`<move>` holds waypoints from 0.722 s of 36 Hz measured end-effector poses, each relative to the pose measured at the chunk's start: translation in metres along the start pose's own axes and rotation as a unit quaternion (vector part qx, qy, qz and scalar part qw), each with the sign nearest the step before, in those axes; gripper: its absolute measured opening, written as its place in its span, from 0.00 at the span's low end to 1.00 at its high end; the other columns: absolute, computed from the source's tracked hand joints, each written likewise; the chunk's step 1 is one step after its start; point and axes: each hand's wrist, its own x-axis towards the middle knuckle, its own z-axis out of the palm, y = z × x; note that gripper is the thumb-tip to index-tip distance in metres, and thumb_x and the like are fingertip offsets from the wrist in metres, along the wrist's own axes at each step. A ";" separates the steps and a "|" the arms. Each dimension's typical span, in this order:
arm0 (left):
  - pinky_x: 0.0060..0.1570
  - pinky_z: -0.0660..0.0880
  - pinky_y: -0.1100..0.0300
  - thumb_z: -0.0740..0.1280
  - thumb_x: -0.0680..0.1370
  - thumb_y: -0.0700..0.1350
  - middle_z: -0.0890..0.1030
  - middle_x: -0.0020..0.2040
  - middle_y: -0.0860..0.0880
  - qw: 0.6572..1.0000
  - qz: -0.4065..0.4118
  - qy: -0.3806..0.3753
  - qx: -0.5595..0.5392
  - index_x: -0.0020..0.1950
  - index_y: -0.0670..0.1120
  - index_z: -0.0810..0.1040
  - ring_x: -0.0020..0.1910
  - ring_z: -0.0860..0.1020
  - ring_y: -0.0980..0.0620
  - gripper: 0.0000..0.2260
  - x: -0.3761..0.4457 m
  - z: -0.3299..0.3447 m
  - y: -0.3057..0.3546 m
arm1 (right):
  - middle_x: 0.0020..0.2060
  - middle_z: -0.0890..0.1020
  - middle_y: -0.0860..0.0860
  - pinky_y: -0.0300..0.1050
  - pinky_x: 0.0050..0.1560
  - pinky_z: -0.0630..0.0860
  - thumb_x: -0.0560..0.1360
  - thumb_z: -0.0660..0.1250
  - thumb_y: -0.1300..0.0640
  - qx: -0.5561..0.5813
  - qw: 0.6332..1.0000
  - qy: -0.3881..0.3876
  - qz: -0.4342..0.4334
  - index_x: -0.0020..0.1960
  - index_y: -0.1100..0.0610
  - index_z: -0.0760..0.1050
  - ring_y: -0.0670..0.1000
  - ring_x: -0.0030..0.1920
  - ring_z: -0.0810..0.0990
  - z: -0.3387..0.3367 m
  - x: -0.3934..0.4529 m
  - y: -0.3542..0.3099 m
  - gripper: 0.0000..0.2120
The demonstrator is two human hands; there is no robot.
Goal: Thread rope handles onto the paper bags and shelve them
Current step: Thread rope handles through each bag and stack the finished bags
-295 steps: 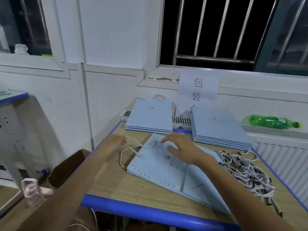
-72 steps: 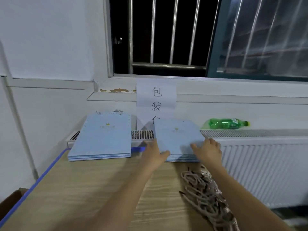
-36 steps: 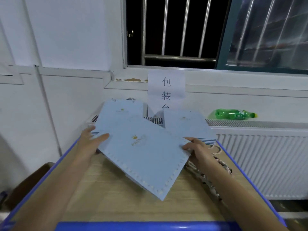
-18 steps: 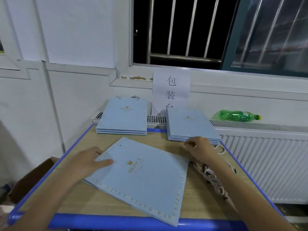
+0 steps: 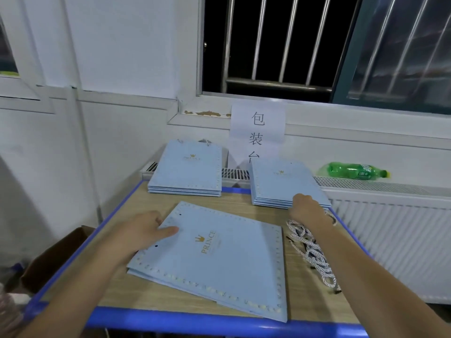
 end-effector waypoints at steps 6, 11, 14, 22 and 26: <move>0.45 0.74 0.56 0.72 0.72 0.54 0.79 0.49 0.48 0.988 -0.002 -0.036 -0.150 0.53 0.45 0.74 0.47 0.78 0.50 0.17 0.002 0.001 -0.001 | 0.41 0.83 0.55 0.40 0.44 0.76 0.79 0.59 0.57 0.216 0.974 0.072 -0.017 0.45 0.63 0.78 0.55 0.40 0.80 -0.031 0.015 -0.015 0.13; 0.51 0.75 0.51 0.74 0.71 0.50 0.80 0.48 0.48 0.976 -0.020 -0.049 -0.209 0.50 0.45 0.75 0.48 0.80 0.48 0.15 0.001 -0.002 0.005 | 0.35 0.80 0.51 0.40 0.40 0.75 0.79 0.62 0.58 0.426 0.884 0.165 -0.101 0.50 0.61 0.75 0.46 0.33 0.77 -0.079 0.004 -0.045 0.07; 0.50 0.77 0.51 0.76 0.69 0.48 0.82 0.47 0.47 0.967 -0.023 -0.065 -0.244 0.49 0.44 0.75 0.45 0.81 0.48 0.16 -0.001 -0.001 0.012 | 0.36 0.79 0.48 0.41 0.41 0.75 0.79 0.62 0.59 0.478 0.850 0.163 -0.149 0.50 0.59 0.76 0.46 0.34 0.76 -0.098 -0.005 -0.068 0.05; 0.50 0.77 0.53 0.73 0.70 0.46 0.81 0.46 0.50 0.958 -0.007 -0.097 -0.271 0.46 0.49 0.74 0.45 0.81 0.50 0.10 -0.008 0.002 0.028 | 0.36 0.80 0.42 0.30 0.36 0.71 0.77 0.65 0.60 0.421 0.863 0.042 -0.276 0.45 0.55 0.80 0.39 0.35 0.75 -0.045 -0.038 -0.141 0.06; 0.56 0.77 0.49 0.73 0.66 0.50 0.84 0.49 0.49 0.955 -0.001 -0.113 -0.273 0.52 0.48 0.79 0.48 0.83 0.49 0.16 -0.009 0.002 0.023 | 0.36 0.81 0.53 0.44 0.43 0.77 0.74 0.67 0.64 0.371 0.887 -0.045 -0.270 0.42 0.59 0.79 0.45 0.35 0.76 0.016 -0.041 -0.164 0.04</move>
